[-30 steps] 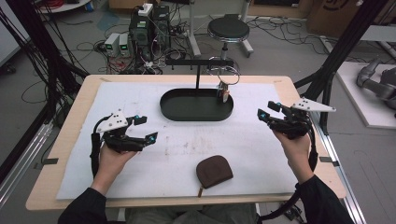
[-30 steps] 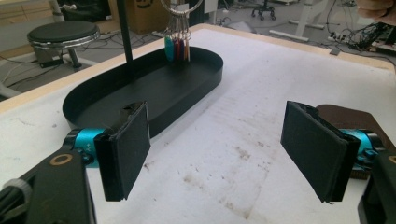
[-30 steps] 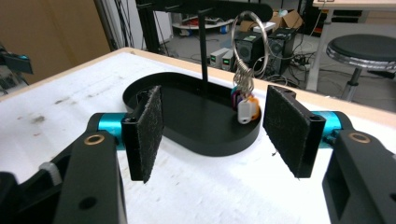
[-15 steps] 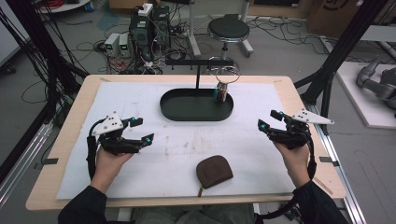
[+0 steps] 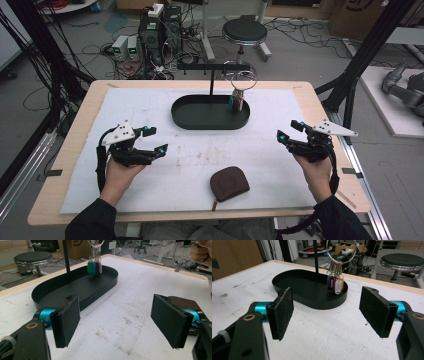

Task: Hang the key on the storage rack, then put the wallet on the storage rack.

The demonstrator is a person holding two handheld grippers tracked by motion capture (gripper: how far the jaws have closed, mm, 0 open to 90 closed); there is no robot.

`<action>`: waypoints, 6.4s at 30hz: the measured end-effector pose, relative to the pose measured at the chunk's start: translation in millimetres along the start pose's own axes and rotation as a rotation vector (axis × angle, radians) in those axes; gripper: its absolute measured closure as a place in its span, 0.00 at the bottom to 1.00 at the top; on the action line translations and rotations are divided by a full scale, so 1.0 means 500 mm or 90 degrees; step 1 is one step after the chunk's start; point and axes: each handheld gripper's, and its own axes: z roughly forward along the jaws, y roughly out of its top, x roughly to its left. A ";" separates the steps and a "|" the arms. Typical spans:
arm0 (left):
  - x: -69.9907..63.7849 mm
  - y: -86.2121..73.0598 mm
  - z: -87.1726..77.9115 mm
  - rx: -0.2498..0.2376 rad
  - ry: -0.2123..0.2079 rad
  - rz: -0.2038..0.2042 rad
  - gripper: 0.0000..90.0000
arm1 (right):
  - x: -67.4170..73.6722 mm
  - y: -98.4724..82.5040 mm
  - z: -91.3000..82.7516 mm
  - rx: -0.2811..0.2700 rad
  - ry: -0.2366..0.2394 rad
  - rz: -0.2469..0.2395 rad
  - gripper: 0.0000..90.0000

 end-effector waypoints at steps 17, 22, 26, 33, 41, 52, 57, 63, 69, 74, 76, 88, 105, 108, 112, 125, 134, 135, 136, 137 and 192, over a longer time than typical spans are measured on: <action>0.000 0.004 0.002 -0.003 0.006 0.001 0.26 | 0.016 -0.010 0.002 0.009 0.015 -0.015 0.36; -0.008 0.008 0.007 -0.002 0.001 0.007 0.26 | 0.021 -0.020 0.000 0.019 0.025 -0.018 0.39; -0.015 0.011 0.016 0.001 -0.005 0.011 0.26 | 0.033 -0.025 0.008 0.034 0.047 -0.033 0.42; -0.022 0.015 0.031 0.006 -0.019 0.014 0.26 | 0.067 -0.039 0.043 0.091 0.102 -0.057 0.44; -0.032 0.018 0.034 0.005 -0.022 0.016 0.26 | 0.116 -0.060 0.090 0.161 0.169 -0.091 0.49; -0.034 0.017 0.029 0.005 -0.025 0.018 0.26 | 0.151 -0.097 0.150 0.283 0.211 -0.092 0.50; -0.034 0.016 0.029 0.006 -0.026 0.018 0.26 | 0.137 -0.103 0.164 0.312 0.246 -0.045 0.52; -0.036 0.016 0.031 0.006 -0.027 0.017 0.26 | 0.129 -0.107 0.170 0.334 0.283 -0.004 0.64; -0.040 0.017 0.038 0.012 -0.035 0.019 0.26 | 0.135 -0.105 0.167 0.334 0.309 -0.006 0.84; -0.045 0.017 0.044 0.016 -0.039 0.025 0.26 | 0.134 -0.099 0.164 0.331 0.307 -0.010 0.94; -0.045 0.017 0.046 0.017 -0.038 0.024 0.26 | 0.134 -0.097 0.164 0.322 0.304 -0.021 0.95; -0.049 0.018 0.053 0.015 -0.044 0.023 0.26 | 0.138 -0.052 0.137 0.173 0.260 -0.079 0.97; -0.082 0.014 0.149 0.046 -0.147 0.021 0.26 | 0.157 -0.028 0.103 0.083 0.245 -0.168 0.98; -0.085 0.011 0.170 0.049 -0.169 0.006 0.26 | 0.155 -0.030 0.097 0.085 0.249 -0.172 0.98; -0.089 0.007 0.195 0.055 -0.186 -0.009 0.27 | 0.151 -0.033 0.090 0.089 0.249 -0.179 0.98; -0.104 -0.014 0.269 0.115 -0.221 -0.036 0.41 | 0.143 -0.038 0.080 0.099 0.261 -0.184 0.98; -0.101 -0.024 0.287 0.108 -0.265 -0.059 0.59 | 0.133 -0.040 0.079 0.103 0.283 -0.178 0.97; -0.102 -0.024 0.288 0.107 -0.278 -0.053 0.62 | 0.132 -0.040 0.080 0.103 0.284 -0.175 0.97; -0.102 -0.024 0.288 0.107 -0.280 -0.048 0.65 | 0.130 -0.041 0.080 0.105 0.285 -0.174 0.97; -0.103 -0.024 0.288 0.105 -0.280 -0.050 0.66 | 0.129 -0.041 0.080 0.106 0.287 -0.174 0.97; -0.097 0.049 0.134 0.051 -0.200 0.030 0.50 | 0.148 0.010 0.159 0.100 0.428 -0.139 0.78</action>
